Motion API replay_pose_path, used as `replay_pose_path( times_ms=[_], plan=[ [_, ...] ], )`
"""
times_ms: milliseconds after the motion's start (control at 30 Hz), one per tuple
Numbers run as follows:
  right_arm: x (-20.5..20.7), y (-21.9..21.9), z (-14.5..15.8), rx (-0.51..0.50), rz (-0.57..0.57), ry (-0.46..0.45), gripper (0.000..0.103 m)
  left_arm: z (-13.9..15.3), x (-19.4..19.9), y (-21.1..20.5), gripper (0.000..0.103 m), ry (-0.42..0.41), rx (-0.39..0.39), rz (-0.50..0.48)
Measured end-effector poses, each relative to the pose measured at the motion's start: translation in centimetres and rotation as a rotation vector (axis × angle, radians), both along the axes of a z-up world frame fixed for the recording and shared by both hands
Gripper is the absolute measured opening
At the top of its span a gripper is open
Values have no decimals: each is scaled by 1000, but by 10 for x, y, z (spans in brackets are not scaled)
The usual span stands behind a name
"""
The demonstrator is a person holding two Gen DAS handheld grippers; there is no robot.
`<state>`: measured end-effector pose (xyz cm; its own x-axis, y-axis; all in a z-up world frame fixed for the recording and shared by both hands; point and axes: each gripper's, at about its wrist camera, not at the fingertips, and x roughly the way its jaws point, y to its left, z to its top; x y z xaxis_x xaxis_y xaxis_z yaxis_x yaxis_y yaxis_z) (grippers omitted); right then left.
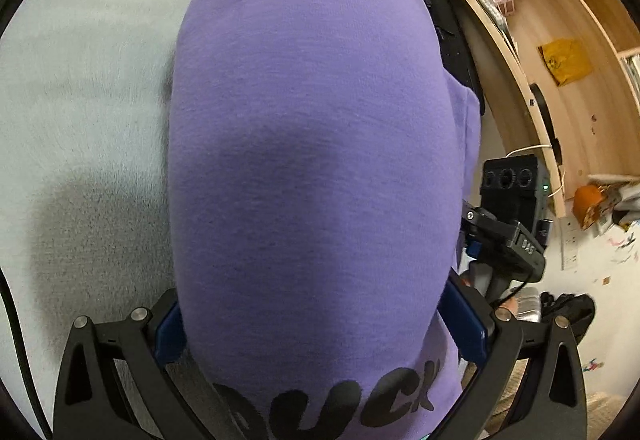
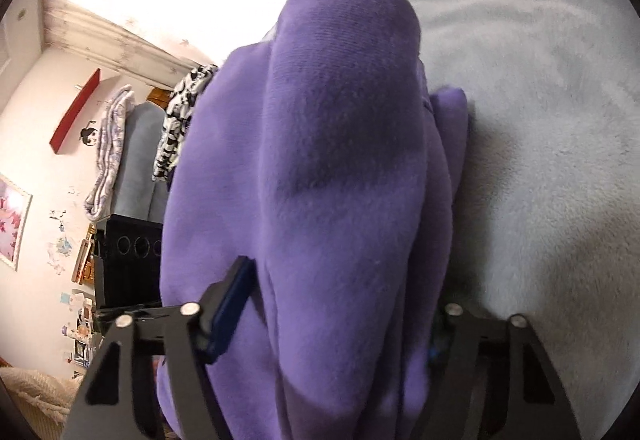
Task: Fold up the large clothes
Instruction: 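Grasp the folded hoodie with both grippers and lift it toward the clothes stack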
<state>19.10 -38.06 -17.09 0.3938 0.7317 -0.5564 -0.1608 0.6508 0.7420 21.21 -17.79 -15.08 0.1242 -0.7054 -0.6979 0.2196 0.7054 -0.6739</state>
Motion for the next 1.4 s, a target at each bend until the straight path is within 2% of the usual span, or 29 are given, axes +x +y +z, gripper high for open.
replay_pose_path(
  times_ms=[67,300,667,833,1067,1233,1400],
  plan=[
    [-5,-1,6,12,-5,-22,60,9,-3,-5,102,-17,19,-3],
    [-20,14,24,33,-10,-52,59,51,-11,-13,103,-63,85,-5],
    [-46,63,71,94,17,-109,59,139,-46,14,103,-138,144,22],
    [-56,105,96,104,62,-139,59,177,-65,48,103,-163,151,60],
    [-55,179,123,119,127,-171,59,216,-86,130,103,-191,155,118],
    [-39,236,141,127,175,-185,59,237,-81,195,103,-207,158,157],
    [-4,288,159,135,208,-214,59,267,-49,258,103,-241,174,201]
  ],
)
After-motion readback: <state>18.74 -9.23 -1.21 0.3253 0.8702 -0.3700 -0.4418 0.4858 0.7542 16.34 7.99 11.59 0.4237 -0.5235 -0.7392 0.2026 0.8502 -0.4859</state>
